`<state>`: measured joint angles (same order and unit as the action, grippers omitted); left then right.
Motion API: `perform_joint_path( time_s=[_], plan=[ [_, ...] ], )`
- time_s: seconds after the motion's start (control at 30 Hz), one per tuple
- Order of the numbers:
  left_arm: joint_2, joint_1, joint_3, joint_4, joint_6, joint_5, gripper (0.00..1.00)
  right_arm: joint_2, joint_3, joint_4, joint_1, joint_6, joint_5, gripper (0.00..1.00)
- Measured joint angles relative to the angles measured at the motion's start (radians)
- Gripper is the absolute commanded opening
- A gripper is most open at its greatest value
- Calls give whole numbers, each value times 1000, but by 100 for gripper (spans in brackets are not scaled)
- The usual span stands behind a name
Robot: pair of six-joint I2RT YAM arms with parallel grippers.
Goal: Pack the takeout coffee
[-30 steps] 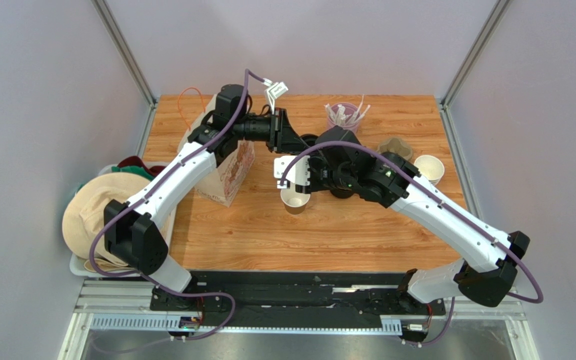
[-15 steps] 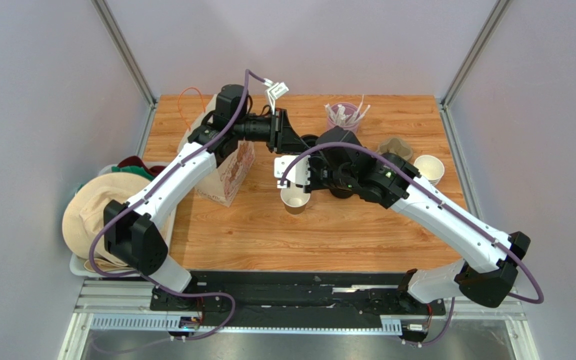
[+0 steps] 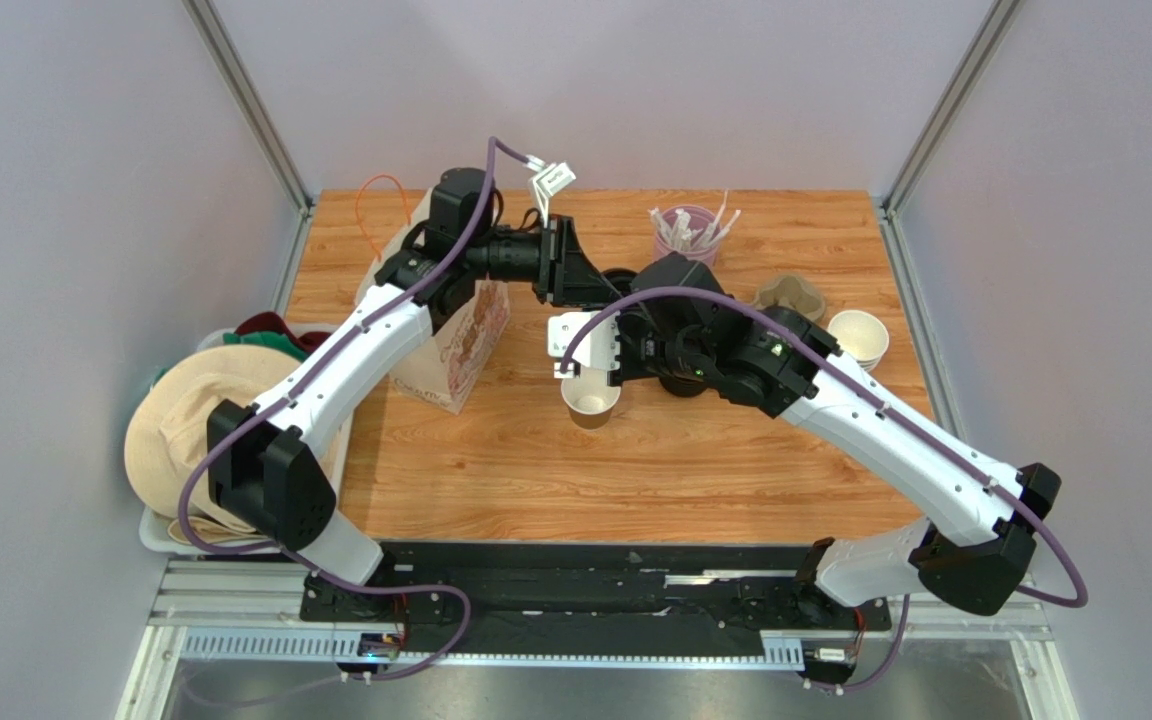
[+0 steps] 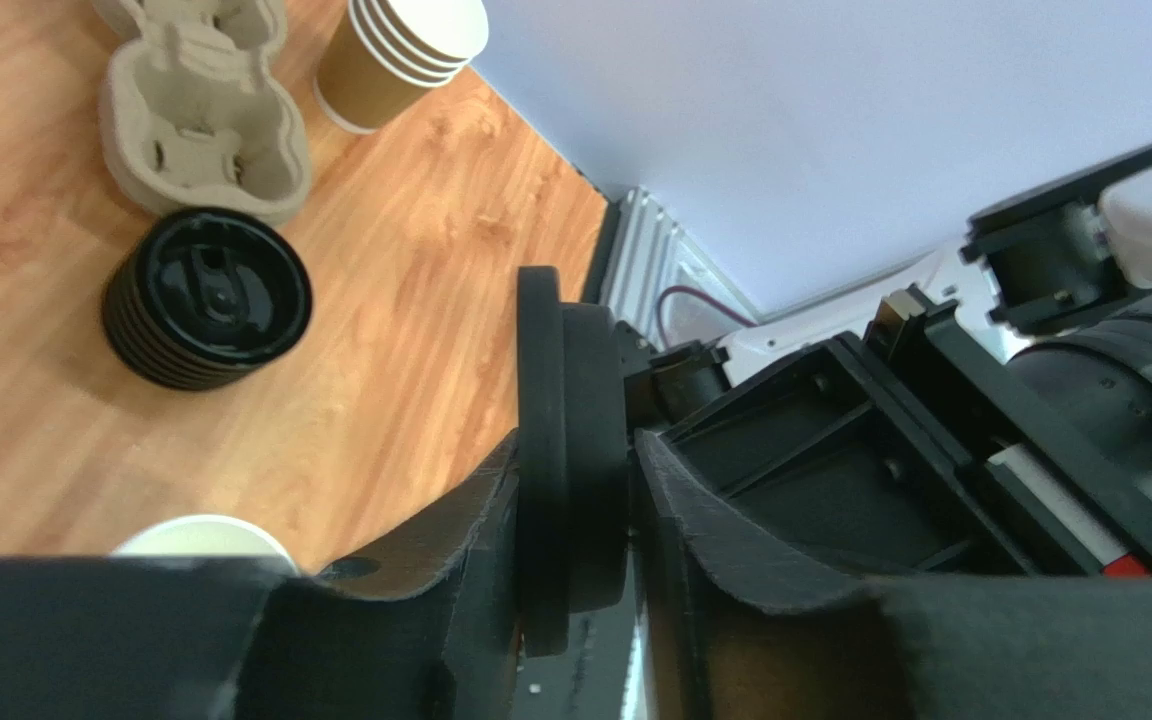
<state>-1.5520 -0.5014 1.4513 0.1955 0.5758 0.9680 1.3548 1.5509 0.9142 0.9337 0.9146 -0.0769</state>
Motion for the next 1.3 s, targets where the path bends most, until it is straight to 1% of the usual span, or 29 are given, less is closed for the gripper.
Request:
perform_joint_path(
  time_s=[0.03,0.07,0.1,0.27,0.47,0.67,0.77,0.93,1.1,1.3],
  plan=[
    [0,0,0,-2,-5,3,75,0,0,1,0,-1,0,0],
    [0,3,0,-6,1,11,93,0,0,5,0,-2,0,0],
    [2,7,0,-9,4,16,97,0,0,10,0,-2,0,0],
    [18,40,1,-16,9,25,98,0,3,33,-1,-15,22,0],
    [67,128,13,-20,6,25,98,-2,19,66,-1,-33,60,0],
    [98,233,164,50,-71,20,99,-8,21,89,-1,-57,119,0],
    [154,268,223,114,-173,-4,99,-18,21,92,-6,-71,150,0],
    [286,270,294,262,-379,-70,99,-25,21,91,-39,-100,200,0],
    [403,268,308,377,-534,-150,99,-18,21,91,-70,-132,231,0],
    [472,268,308,523,-700,-255,99,60,21,98,-72,-169,266,0]
  ],
)
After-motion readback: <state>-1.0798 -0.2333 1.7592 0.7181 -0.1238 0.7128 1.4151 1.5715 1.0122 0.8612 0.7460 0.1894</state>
